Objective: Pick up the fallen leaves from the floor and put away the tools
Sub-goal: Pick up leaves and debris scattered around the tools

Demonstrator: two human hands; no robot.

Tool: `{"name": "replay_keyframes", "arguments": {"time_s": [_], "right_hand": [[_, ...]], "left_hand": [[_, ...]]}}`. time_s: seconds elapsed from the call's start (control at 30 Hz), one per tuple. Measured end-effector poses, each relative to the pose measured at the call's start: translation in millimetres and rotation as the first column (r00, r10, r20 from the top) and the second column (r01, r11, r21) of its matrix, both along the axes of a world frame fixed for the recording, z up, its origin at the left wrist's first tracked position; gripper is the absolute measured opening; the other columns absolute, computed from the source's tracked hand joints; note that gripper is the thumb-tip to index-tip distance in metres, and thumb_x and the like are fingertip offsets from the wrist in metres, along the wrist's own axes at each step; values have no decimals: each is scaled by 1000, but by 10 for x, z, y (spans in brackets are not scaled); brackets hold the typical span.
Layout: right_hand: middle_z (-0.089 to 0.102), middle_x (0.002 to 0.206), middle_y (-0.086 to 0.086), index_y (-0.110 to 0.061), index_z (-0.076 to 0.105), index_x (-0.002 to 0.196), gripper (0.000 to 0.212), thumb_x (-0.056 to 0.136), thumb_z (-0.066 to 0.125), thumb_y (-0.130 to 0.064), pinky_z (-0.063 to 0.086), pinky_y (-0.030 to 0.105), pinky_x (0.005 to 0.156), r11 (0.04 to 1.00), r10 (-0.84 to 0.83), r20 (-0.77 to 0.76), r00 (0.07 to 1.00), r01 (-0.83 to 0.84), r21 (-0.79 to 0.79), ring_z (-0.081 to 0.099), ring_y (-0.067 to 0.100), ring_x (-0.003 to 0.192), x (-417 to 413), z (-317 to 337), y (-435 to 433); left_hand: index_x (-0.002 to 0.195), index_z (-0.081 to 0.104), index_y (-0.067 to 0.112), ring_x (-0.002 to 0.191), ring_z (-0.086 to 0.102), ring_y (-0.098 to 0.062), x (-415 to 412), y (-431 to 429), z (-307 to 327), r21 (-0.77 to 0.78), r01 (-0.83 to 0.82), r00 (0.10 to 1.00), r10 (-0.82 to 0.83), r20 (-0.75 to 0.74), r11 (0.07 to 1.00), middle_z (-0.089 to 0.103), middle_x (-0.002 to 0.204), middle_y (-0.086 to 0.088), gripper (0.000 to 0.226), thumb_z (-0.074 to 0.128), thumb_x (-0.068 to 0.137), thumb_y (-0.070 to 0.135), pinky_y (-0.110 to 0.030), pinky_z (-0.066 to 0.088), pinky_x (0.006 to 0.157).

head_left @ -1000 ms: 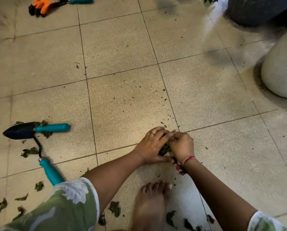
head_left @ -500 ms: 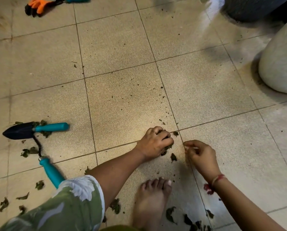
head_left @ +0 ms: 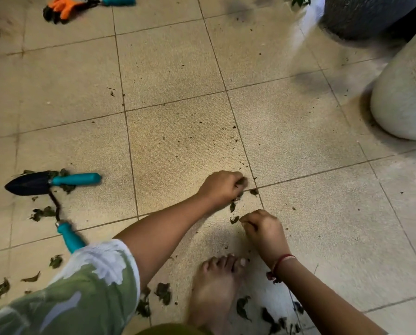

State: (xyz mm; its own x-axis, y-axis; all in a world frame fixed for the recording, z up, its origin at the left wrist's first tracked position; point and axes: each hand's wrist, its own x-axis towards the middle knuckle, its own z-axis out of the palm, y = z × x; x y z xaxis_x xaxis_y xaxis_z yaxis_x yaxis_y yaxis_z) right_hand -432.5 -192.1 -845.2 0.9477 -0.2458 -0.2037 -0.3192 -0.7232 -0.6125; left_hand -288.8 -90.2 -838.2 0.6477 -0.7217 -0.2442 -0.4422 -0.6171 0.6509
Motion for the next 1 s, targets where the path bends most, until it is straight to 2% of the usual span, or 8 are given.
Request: {"name": "replay_keyframes", "arguments": {"time_s": [0.07,0.17,0.23,0.33,0.5,0.67,0.8,1.0], "right_hand": [[71,80,1,-16,75,78,16,78,71,0,54,24,70,927,-279,-37,960,279,250,67,14,74,128,140,-7],[71,79,3,-13,71,80,19,79,69,6,53,15,63,598,-479,-184,858,473,647,67,11,71,372,401,40],[70,77,5,-9,69,82,18,80,66,9,54,19,61,444,-492,-188,850,431,785,66,10,66,506,561,124],[69,73,1,-12,67,79,19,79,68,8,55,20,58,499,-484,-115,868,381,778,65,7,63,618,673,307],[71,77,-3,-22,70,75,13,79,75,-10,56,25,48,752,-455,-70,888,425,503,66,4,55,601,596,530],[55,95,-3,-17,75,89,8,82,71,-13,49,11,68,913,-368,36,929,354,202,56,2,72,614,554,601],[45,96,1,-11,67,115,30,87,58,-4,49,43,86,989,-141,70,988,137,57,53,20,87,480,487,669],[59,120,7,-8,62,124,37,88,51,-7,51,40,91,979,82,191,978,-115,171,57,22,108,158,379,599]], "left_hand": [[85,57,8,51,51,-13,-51,94,12,-179,-399,869,309,-387,899,56,65,-2,34,44,100,36,-24,41,46],[76,53,12,43,43,-17,-147,122,76,-58,-785,439,488,-754,617,49,57,-5,35,49,98,38,-28,34,43],[68,52,19,38,39,-14,-233,129,114,87,-880,164,470,-867,466,47,52,1,36,52,95,41,-22,28,38],[59,54,20,33,41,-9,-292,174,202,236,-887,-133,270,-954,397,49,48,5,42,52,93,46,-14,26,33],[55,67,13,36,45,-10,-372,265,253,256,-846,-238,99,-966,467,58,52,1,64,46,86,65,-18,31,34],[74,68,10,40,45,-9,-396,339,236,241,-845,-222,98,-970,478,54,55,2,47,59,84,55,-18,36,36],[74,67,13,65,59,-19,-384,327,234,306,-848,-192,287,-938,433,63,69,-4,34,65,84,45,-30,49,65],[67,50,19,32,40,-7,-312,450,105,346,-906,-262,320,-910,242,46,44,7,29,62,90,34,-16,31,31]]}}
